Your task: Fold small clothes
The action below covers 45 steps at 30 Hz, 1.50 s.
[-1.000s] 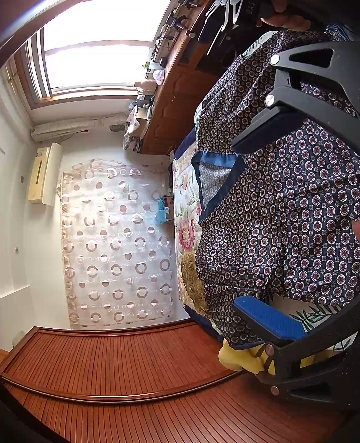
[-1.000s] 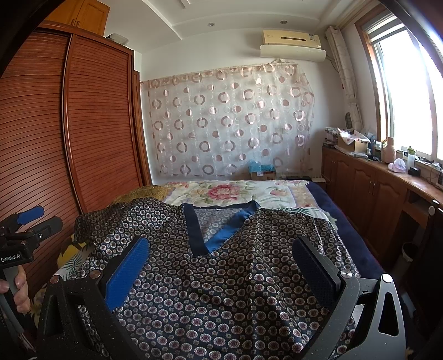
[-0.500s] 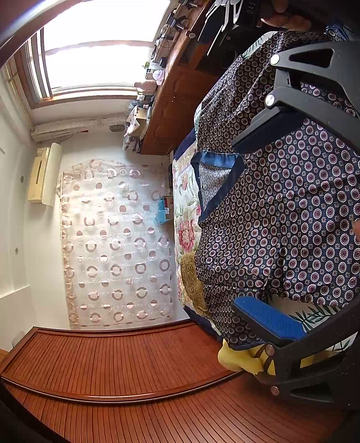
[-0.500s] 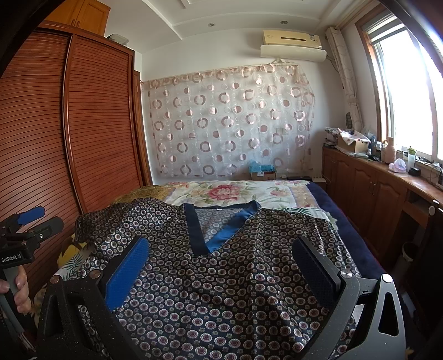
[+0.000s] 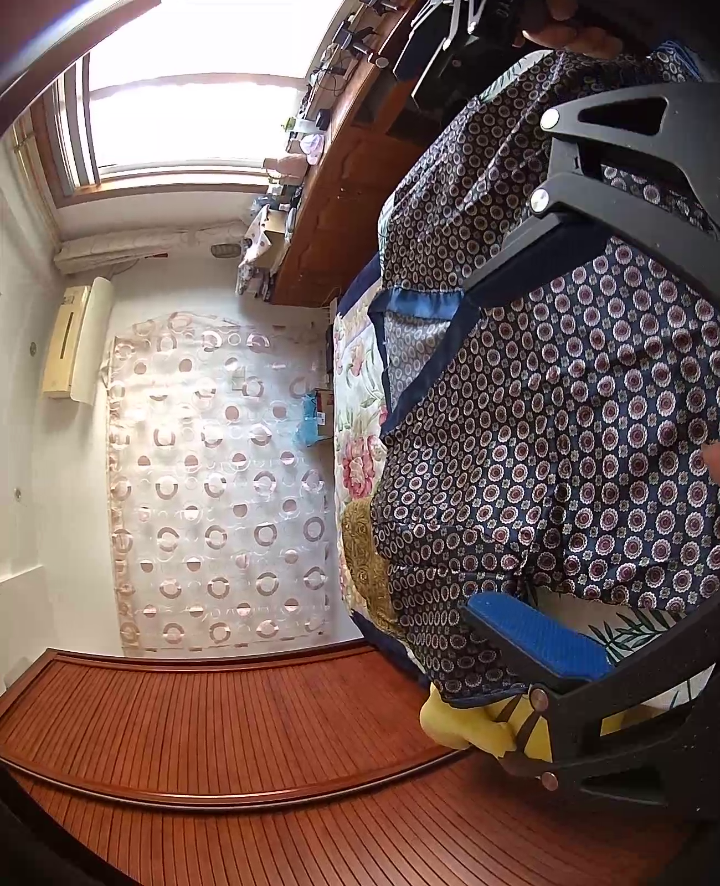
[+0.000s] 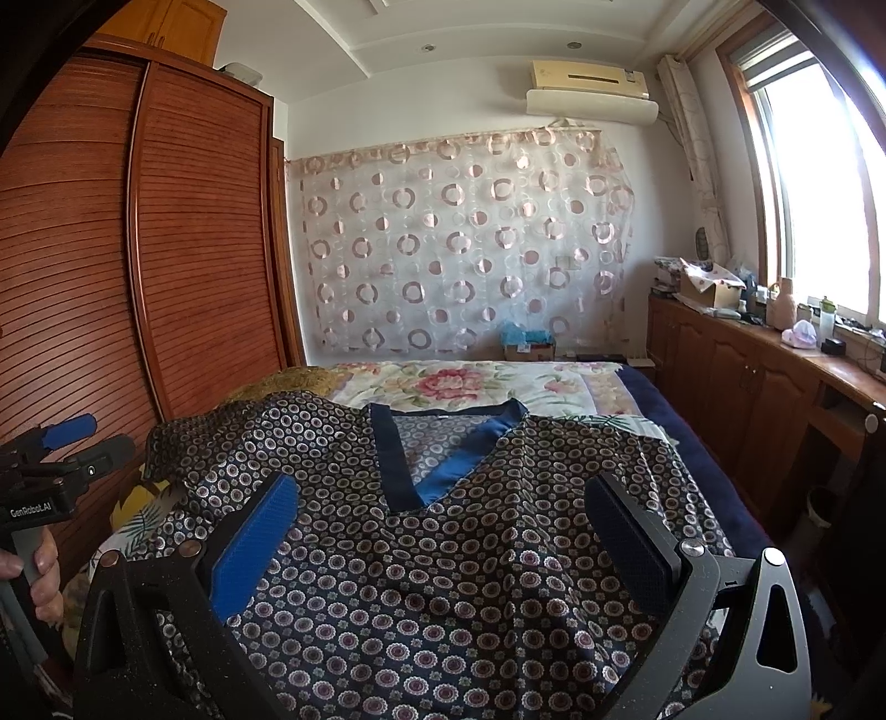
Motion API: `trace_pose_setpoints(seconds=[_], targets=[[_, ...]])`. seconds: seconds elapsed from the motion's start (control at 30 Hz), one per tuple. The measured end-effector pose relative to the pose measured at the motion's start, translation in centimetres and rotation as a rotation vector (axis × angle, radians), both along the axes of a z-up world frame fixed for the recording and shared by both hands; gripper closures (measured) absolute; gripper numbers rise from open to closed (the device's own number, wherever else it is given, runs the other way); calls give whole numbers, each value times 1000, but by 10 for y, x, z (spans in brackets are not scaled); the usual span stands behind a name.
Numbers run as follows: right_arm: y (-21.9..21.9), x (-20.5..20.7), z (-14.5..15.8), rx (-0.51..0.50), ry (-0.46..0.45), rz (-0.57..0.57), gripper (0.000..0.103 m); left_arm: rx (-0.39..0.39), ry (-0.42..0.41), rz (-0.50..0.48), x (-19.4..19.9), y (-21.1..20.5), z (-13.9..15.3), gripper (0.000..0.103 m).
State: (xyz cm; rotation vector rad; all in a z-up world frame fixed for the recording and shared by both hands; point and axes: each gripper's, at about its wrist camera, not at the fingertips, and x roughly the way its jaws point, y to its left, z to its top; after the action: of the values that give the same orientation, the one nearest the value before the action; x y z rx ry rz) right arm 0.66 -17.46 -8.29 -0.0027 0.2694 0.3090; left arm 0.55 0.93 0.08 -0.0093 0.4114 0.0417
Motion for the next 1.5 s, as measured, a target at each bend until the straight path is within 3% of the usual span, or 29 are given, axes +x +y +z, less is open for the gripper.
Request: trace_pose_setpoints(seconds=[0.4, 0.8, 1.0, 1.3, 1.43, 1.5], targets=[[16, 25, -5, -21, 15, 26, 0, -23, 72, 18, 28, 49, -27, 0], [39, 62, -27, -72, 194, 152, 0, -76, 179, 91, 43, 127, -53, 0], [58, 75, -35, -134, 250, 184, 0, -122, 227, 105, 56, 165, -63, 15], [73, 84, -41, -195, 264, 210, 0, -186, 290, 118, 84, 210, -81, 22], [75, 90, -48, -202, 268, 213, 0, -224, 311, 93, 94, 223, -92, 40], [77, 92, -49, -204, 270, 216, 0, -221, 317, 91, 96, 227, -96, 44]])
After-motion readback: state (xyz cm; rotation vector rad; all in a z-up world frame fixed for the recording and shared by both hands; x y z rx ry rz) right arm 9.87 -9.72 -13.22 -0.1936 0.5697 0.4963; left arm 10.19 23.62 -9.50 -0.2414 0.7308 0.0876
